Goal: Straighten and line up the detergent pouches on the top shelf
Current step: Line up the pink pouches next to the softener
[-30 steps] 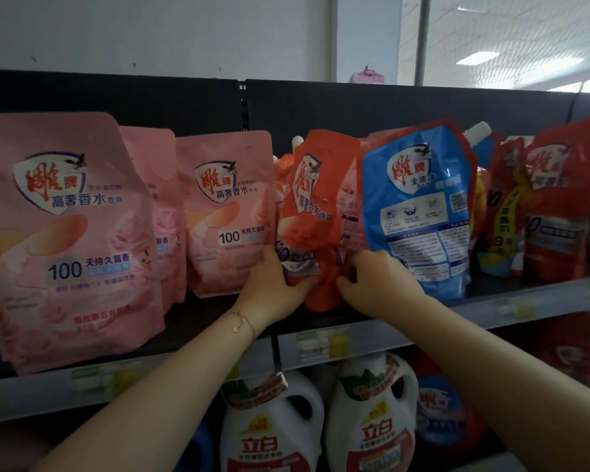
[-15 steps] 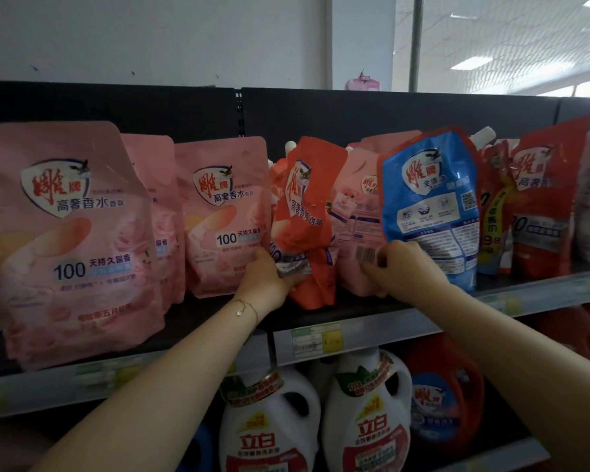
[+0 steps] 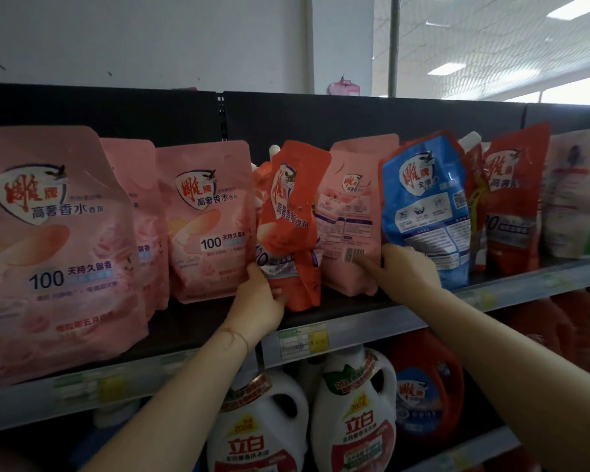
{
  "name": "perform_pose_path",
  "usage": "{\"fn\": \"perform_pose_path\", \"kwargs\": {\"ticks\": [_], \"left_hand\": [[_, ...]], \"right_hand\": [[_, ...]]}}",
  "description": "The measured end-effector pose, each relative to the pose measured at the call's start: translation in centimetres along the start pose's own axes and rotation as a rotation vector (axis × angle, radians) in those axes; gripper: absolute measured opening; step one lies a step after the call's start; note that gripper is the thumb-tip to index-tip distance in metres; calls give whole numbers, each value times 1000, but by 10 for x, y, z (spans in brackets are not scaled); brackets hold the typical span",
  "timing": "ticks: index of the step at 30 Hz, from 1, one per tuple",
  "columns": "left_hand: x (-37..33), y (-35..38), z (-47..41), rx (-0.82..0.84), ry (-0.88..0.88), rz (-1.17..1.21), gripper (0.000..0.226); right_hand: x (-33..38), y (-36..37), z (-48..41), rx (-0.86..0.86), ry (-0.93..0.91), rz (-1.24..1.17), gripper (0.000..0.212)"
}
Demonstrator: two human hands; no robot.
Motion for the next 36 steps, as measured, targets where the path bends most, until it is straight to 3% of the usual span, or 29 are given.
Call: {"fn": "perform_pose_path", "kwargs": {"ticks": [5, 12, 16, 20, 22, 25, 29, 36], "left_hand": [[-3, 2, 6, -36, 35, 43, 69], [-4, 3, 9, -4, 109, 91, 71], [-6, 6, 2, 34, 75, 11, 74], [-19, 12, -6, 152, 95, -251, 72], [-26, 8, -3, 199, 106, -296, 60], [-21, -2, 4, 294, 104, -146, 44], [-10, -32, 16, 206, 157, 116, 28], [-20, -70, 56, 177, 292, 155, 49]], "right_hand": [[22, 6, 2, -91, 4, 5, 41], [64, -15, 31, -562, -310, -89, 39], [83, -36, 46, -688, -485, -139, 38], [118, -47, 58, -703, -603, -189, 37], [133, -45, 61, -685, -626, -195, 36], [147, -40, 64, -656, -634, -180, 35], [160, -40, 74, -659, -649, -112, 36], [206, -33, 82, -654, -626, -77, 29]]}}
Point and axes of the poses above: each hand's wrist, its own z-axis away from the middle knuckle, its own y-axis out of the palm, x = y × z, the point moved 8 cm from there along -z, towards the middle knuckle
